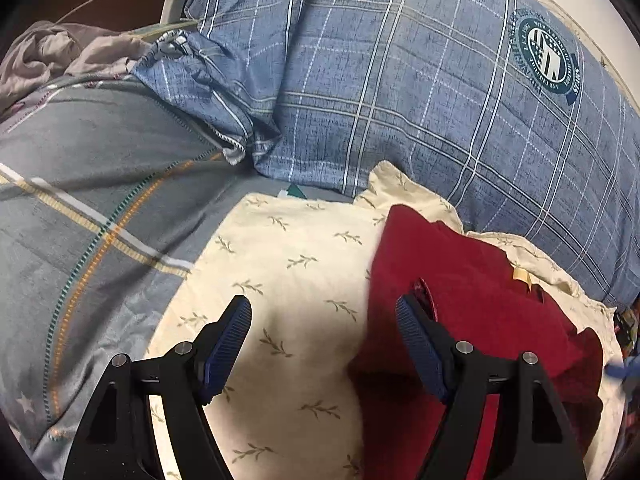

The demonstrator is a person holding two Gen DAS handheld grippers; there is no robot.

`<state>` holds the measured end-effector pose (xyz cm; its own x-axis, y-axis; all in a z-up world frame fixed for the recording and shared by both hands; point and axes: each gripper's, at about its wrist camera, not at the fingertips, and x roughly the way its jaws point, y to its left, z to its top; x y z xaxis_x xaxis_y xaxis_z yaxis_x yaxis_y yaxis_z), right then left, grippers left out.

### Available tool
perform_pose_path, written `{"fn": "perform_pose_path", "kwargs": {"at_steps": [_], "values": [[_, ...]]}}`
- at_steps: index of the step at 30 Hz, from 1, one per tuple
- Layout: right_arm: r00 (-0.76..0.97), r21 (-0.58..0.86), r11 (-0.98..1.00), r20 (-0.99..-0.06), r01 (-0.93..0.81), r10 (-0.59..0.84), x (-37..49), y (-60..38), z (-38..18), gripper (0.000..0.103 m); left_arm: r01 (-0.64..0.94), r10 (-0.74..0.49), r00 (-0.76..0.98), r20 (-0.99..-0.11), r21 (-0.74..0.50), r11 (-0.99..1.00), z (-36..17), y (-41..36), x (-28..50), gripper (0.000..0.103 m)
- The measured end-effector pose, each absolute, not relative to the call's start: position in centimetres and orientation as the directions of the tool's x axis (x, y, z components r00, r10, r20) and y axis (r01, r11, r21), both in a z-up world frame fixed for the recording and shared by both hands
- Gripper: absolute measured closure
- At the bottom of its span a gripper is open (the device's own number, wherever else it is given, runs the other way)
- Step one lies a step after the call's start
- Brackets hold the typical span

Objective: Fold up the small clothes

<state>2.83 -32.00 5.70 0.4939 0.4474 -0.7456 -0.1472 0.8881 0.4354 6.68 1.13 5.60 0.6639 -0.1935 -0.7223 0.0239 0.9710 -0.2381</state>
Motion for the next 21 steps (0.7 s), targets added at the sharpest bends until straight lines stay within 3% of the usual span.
{"fn": "perform_pose_path", "kwargs": {"at_steps": [3,8,12,17,21], "values": [[0.439,0.432,0.898,-0.793,-0.085,0.423,4.1,-32.0,1.8,0.054,0.026,-0.19,0.662,-0.725,-0.232,0.972,5.6,0.8,6.7,0.029],[0.461,0.517,0.847,-0.727,-0.121,0.509,8.7,-31.0,1.8,0.055,0.004,-0.166,0.663,-0.73,-0.219,0.976,5.2,1.0,7.0,0.029],[0.537,0.596,0.789,-0.622,-0.147,0.57,13.9,-31.2,3.4,0.054,-0.019,-0.145,0.661,-0.736,-0.209,0.978,4.9,1.2,7.6,0.029],[0.598,0.636,0.772,-0.627,0.023,0.499,16.3,-33.8,2.4,0.051,-0.017,-0.148,0.655,-0.74,-0.211,0.977,4.7,1.1,7.9,0.029],[0.622,0.582,0.812,-0.626,-0.028,0.47,13.4,-32.9,3.0,0.046,-0.017,-0.153,0.661,-0.735,-0.218,0.976,5.0,1.4,7.8,0.029]]}}
